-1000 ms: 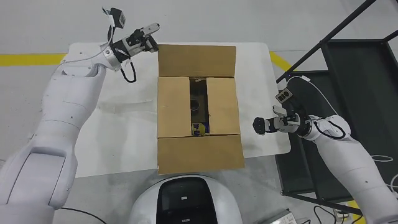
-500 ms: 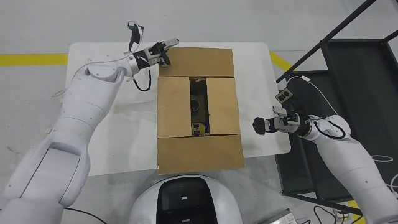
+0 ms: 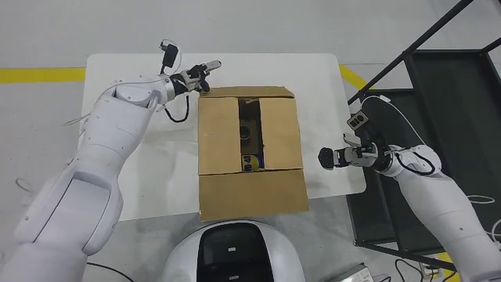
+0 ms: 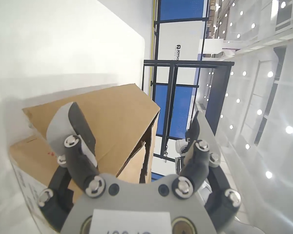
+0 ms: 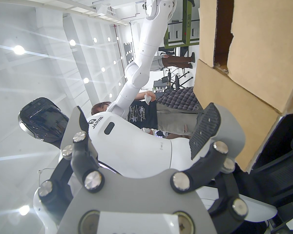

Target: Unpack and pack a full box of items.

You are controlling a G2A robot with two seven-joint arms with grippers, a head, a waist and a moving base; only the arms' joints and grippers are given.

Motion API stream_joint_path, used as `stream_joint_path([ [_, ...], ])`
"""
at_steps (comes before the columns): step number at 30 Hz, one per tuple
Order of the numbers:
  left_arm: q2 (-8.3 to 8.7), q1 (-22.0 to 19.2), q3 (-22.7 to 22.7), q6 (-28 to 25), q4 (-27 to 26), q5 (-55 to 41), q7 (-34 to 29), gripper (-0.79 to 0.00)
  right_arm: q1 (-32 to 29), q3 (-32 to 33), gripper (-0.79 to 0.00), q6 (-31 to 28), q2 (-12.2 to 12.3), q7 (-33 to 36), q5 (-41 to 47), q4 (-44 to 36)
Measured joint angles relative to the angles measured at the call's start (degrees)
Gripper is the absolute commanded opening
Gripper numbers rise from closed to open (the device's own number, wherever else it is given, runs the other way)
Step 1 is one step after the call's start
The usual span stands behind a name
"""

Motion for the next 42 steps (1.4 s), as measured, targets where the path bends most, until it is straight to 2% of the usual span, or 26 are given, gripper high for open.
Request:
stream_joint_path([
  [6, 1.30, -1.48, -3.23, -8.65, -0.22, -2.31, 2.19, 0.000, 0.02, -0.08, 0.000, 0.05, -0.04, -0.41, -0.36, -0.47],
  [9, 2.43, -1.30, -5.38, -13.08, -1.29, -4.19, 1.68, 0.000, 0.34, -0.62, 0.000, 0.61, -0.29, -3.47, -2.95, -4.06],
  [13, 4.22, 0.52, -8.60, -17.19, -4.26, -7.86, -3.09, 0.000, 1.48, -1.63, 0.000, 1.78, -0.67, -6.45, -6.04, -8.56],
  [17, 6.83, 3.31, -12.00, -19.34, -8.82, -9.54, -9.07, 0.000, 3.18, -3.67, 0.000, 3.41, -1.14, -9.15, -10.85, -12.73],
  [22, 10.29, 8.29, -16.38, -17.91, -17.48, -9.52, -15.75, 0.000, 5.20, -7.18, 0.000, 5.43, -1.96, -12.80, -15.63, -17.38],
  [25, 12.53, 13.51, -19.78, -15.15, -25.80, -10.21, -20.27, 0.000, 6.17, -9.32, 0.000, 6.39, -2.60, -16.92, -18.18, -18.44],
  [29, 14.60, 20.04, -23.57, -10.92, -35.82, -10.96, -23.71, 0.000, 6.32, -9.82, 0.000, 6.62, -2.77, -18.34, -18.63, -18.37],
  [32, 15.51, 23.72, -25.53, -7.98, -41.68, -12.40, -25.57, 0.000, 6.30, -9.78, 0.000, 6.61, -2.76, -18.23, -18.59, -18.37],
  [42, 15.55, 23.95, -25.65, -7.80, -42.02, -12.55, -25.66, 0.000, 6.33, -9.63, 0.000, 6.30, -2.83, -18.97, -18.94, -18.58],
])
